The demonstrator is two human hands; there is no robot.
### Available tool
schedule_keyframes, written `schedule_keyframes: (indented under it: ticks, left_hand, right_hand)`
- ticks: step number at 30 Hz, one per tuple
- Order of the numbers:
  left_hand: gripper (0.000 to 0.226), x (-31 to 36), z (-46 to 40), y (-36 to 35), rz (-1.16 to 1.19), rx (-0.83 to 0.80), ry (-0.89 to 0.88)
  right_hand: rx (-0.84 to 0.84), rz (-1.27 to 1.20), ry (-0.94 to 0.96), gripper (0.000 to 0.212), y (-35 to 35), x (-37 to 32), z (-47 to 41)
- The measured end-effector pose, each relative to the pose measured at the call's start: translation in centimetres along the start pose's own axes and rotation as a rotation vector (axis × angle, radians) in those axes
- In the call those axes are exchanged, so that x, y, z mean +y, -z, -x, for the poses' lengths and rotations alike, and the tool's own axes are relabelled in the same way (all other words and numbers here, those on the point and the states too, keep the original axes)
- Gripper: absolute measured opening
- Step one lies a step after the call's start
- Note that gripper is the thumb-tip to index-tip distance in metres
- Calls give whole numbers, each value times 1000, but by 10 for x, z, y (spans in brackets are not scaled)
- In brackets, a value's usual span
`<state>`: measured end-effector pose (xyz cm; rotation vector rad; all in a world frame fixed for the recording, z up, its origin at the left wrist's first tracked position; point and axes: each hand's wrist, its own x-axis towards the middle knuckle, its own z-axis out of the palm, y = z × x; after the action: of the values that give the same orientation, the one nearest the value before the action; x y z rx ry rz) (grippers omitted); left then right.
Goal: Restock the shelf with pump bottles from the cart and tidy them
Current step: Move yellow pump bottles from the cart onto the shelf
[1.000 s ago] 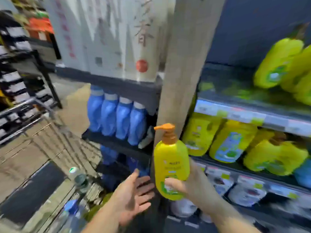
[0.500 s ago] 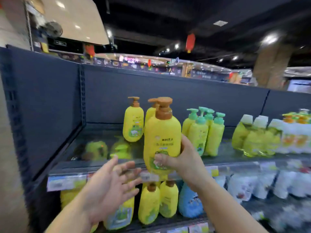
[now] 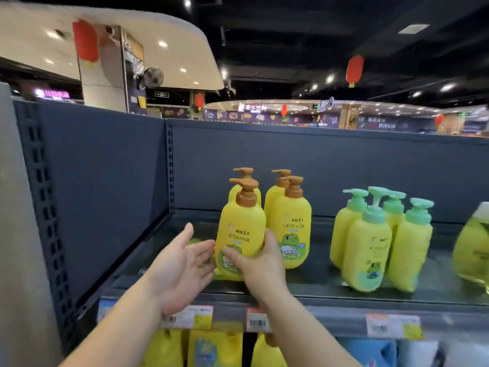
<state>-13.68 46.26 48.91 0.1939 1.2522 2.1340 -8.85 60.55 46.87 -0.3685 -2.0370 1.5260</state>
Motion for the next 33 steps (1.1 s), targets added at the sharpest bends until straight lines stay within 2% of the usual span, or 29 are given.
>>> schedule_keyframes:
  ticks: [6,9,11,14,16,20,24,28,33]
  left_hand:
    - [82,-3,-3,-6,33,-41,12]
    - [80,-4,-3,-7,52,-64,21]
    - [79,-6,-6,-10,50,-81,19]
    - [69,-10,-12,-19,18,-85,20]
    - [62,-12,-16,-26,11,-65,11]
    - [61,-12,-21,-32,-20,-73,8]
    - [58,-14,-25,-31,-44,-65,-5]
    - [60,-13,-34,-25,-60,-73,-15]
    - [60,-9,-35,-25,-108,-104,9]
  right_hand:
    - [-102,281,-55,88,12,-10,2]
    - [-72,508,-6,71,30,-6,26]
    - [-152,593,-7,57,31,0,31]
    - [-226,622,-67,51,24,5,18]
    - [-236,649,-103,54,21,5,7]
    - [-248,722,-138,46,16,6,-7]
    - [-291,811,-184,62,12,0,-12]
    - [-315,869,-199,61,12,1,-13]
    - [-235,709,-299,51,13,3,-16]
